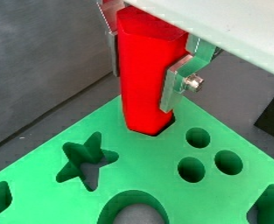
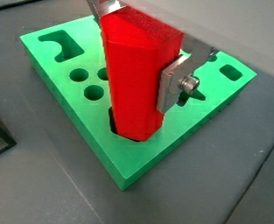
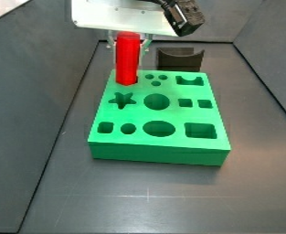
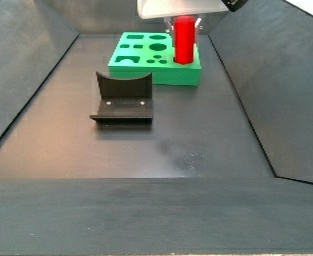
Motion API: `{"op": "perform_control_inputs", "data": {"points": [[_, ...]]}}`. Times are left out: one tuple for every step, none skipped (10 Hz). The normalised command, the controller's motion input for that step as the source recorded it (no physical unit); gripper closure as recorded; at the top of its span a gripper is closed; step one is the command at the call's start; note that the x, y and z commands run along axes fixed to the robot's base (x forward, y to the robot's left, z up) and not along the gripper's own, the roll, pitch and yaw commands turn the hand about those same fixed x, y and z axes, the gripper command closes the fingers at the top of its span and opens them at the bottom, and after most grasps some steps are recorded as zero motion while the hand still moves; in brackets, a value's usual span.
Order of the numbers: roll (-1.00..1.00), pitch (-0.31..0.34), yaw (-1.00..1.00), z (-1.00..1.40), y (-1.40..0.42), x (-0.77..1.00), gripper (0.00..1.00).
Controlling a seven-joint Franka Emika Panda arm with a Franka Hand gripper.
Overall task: Pick up the hexagon object. Move up. Move to above the board. Insert the hexagon object.
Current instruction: Insert the hexagon object.
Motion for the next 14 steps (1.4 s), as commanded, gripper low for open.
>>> {"op": "perform_control_inputs", "data": {"points": [[0.1, -0.059, 0.16, -0.39, 0.0, -0.02, 1.0], [0.08, -0.056, 0.16, -0.34, 0.0, 0.0, 1.0], [0.09, -0.089, 0.13, -0.48, 0.0, -0.01, 1.0], [0.08, -0.11, 0.0, -0.53, -0.03, -0.03, 1.0], [0.1, -0.069, -0.14, -0.5, 0.0, -0.1, 1.0], [0.07, -0.06, -0.25, -0.49, 0.0, -0.06, 1.0], [0.04, -0.067, -0.34, -0.48, 0.0, -0.02, 1.0], [0.02, -0.071, -0.32, -0.41, 0.0, -0.04, 1.0], [0.0, -0.114, -0.35, -0.48, -0.01, 0.0, 1.0], [0.0, -0.043, -0.13, -0.09, 0.0, 0.0, 1.0], [0.0, -0.011, 0.0, -0.03, 0.0, 0.0, 1.0], [0.09, -0.171, 0.03, -0.81, -0.17, 0.0, 1.0], [0.13, -0.117, 0.01, -0.98, -0.14, 0.0, 1.0], [0.11, -0.11, 0.0, -1.0, -0.24, 0.0, 1.0]]}}
